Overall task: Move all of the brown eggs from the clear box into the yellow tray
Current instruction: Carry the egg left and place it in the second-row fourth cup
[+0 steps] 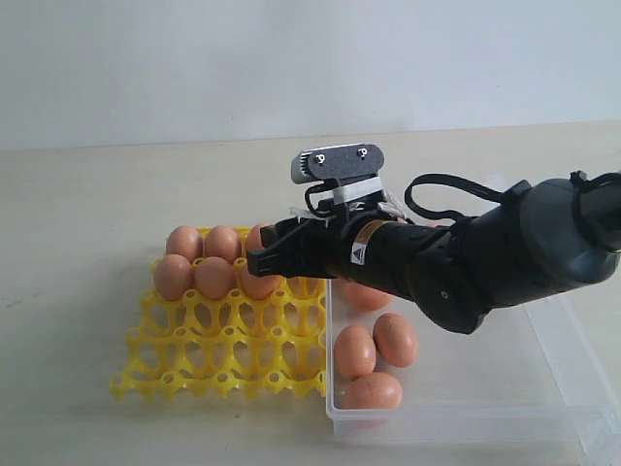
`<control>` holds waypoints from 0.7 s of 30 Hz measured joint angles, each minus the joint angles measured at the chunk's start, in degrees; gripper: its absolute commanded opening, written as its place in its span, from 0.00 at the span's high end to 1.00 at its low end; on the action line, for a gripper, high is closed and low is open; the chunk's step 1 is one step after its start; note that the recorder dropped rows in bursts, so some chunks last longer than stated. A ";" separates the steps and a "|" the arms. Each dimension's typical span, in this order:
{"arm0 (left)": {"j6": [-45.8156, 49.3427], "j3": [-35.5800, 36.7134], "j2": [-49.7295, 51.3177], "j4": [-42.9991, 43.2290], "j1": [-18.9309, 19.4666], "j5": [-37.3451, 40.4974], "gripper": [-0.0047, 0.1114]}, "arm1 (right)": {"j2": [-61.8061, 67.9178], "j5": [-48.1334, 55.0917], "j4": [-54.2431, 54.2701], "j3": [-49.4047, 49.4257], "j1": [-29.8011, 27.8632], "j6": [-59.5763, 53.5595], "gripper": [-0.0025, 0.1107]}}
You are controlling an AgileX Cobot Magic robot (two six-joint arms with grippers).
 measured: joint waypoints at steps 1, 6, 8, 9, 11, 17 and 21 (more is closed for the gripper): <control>0.00 0.00 0.00 0.00 0.00 0.00 0.96 | 0.00 0.01 0.20 0.00 0.00 -0.13 0.98; 0.00 0.00 0.00 0.00 0.00 0.00 0.96 | 0.00 -0.12 0.96 0.00 0.00 -0.59 0.98; 0.00 0.00 0.00 0.00 0.00 0.00 0.96 | 0.00 0.14 1.38 0.00 0.00 -0.70 0.98; 0.00 0.00 0.00 0.00 0.00 0.00 0.96 | 0.00 0.69 1.38 0.00 0.00 -0.70 0.98; 0.00 0.00 0.00 0.00 0.00 0.00 0.96 | 0.00 1.55 1.38 0.00 0.00 -0.81 0.98; 0.00 0.00 0.00 0.00 0.00 0.00 0.96 | 1.35 8.53 0.39 -4.60 0.00 -2.52 0.98; 0.00 0.00 0.00 0.00 0.00 0.00 0.96 | 2.14 10.40 -0.05 -7.16 0.00 -2.64 0.98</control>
